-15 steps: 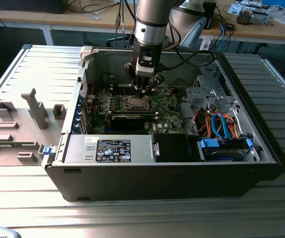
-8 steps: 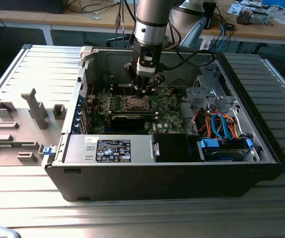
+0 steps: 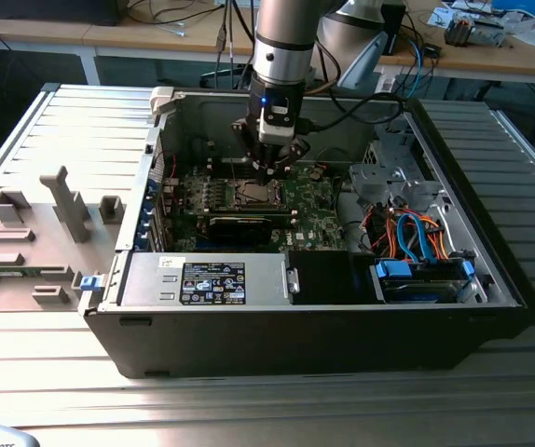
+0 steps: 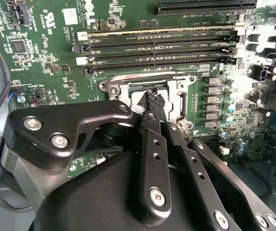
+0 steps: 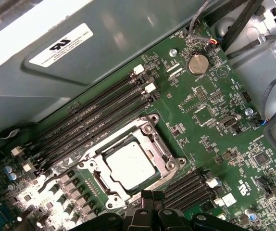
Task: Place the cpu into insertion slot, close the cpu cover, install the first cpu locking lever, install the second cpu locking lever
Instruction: 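Install the first cpu locking lever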
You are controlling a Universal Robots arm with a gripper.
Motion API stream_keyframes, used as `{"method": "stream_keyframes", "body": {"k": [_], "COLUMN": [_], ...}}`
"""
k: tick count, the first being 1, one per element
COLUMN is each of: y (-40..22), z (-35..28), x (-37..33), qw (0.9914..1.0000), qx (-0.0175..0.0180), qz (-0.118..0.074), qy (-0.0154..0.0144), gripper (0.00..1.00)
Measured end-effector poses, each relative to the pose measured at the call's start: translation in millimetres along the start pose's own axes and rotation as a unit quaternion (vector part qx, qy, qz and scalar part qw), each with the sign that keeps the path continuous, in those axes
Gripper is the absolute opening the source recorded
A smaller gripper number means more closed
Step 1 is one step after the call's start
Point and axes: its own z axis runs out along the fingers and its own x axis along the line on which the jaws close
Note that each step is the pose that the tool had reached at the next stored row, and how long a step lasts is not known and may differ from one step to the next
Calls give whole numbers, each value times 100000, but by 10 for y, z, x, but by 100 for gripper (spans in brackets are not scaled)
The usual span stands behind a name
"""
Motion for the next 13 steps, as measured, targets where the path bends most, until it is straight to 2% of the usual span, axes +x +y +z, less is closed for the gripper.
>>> {"method": "stream_keyframes", "body": {"k": [13], "y": [0], "z": [0], "x": [0], "qw": [99974], "qx": [-15], "qz": [-2240], "qy": [-302], "gripper": [11]}}
